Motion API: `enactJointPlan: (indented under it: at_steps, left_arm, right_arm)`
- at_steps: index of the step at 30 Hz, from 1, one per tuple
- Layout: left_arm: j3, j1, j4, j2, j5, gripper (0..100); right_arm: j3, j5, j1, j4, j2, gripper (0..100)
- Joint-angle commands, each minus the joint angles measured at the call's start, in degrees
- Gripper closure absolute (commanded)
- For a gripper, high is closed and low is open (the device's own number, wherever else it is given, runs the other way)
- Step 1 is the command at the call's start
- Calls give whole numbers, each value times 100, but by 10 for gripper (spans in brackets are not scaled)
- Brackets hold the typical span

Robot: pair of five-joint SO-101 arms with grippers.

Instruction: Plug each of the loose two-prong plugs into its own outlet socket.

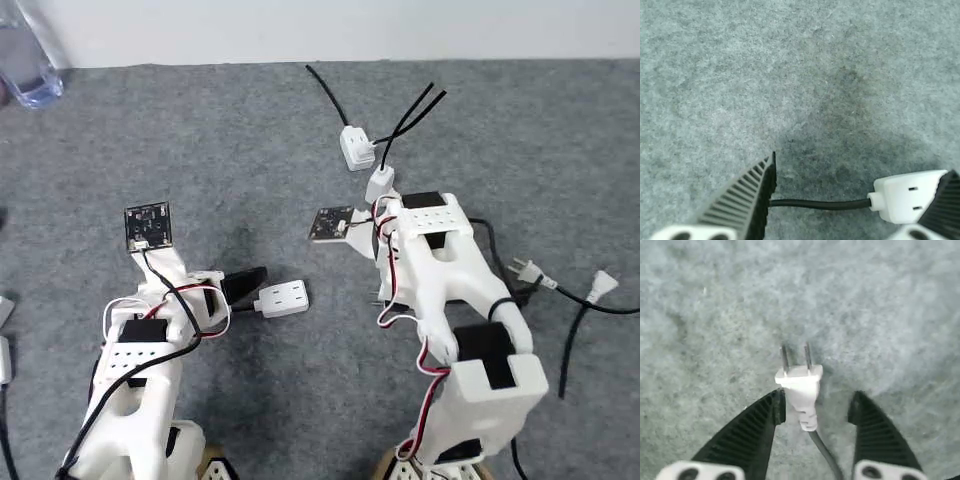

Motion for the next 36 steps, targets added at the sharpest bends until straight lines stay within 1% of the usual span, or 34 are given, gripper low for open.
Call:
enactJointPlan:
  at_steps: [1, 5, 7, 12, 16, 20, 28, 36]
  left_arm:
    - [-198, 18, -105, 9, 35, 543]
    - [-198, 18, -105, 9, 35, 543]
    - [-198, 18, -105, 9, 35, 543]
    - [-198, 18, -105, 9, 35, 543]
    - [-198, 18, -105, 9, 35, 543]
    - [-198, 18, -105, 18, 35, 543]
    - [-198, 18, -105, 18, 35, 543]
    - [-198, 18, -97, 18, 35, 543]
  right_arm:
    - [-141, 457, -4, 84, -295, 814]
    - [-44, 800, -31, 84, -233, 871]
    - [0, 862, -13, 84, -233, 872]
    - [114, 1327, -4, 295, -277, 872]
    - [114, 1380, -31, 268, -233, 872]
    - [114, 1758, -40, 259, -233, 875]
    - [88, 1846, -57, 259, -242, 872]
    - [114, 1811, -347, 268, -251, 872]
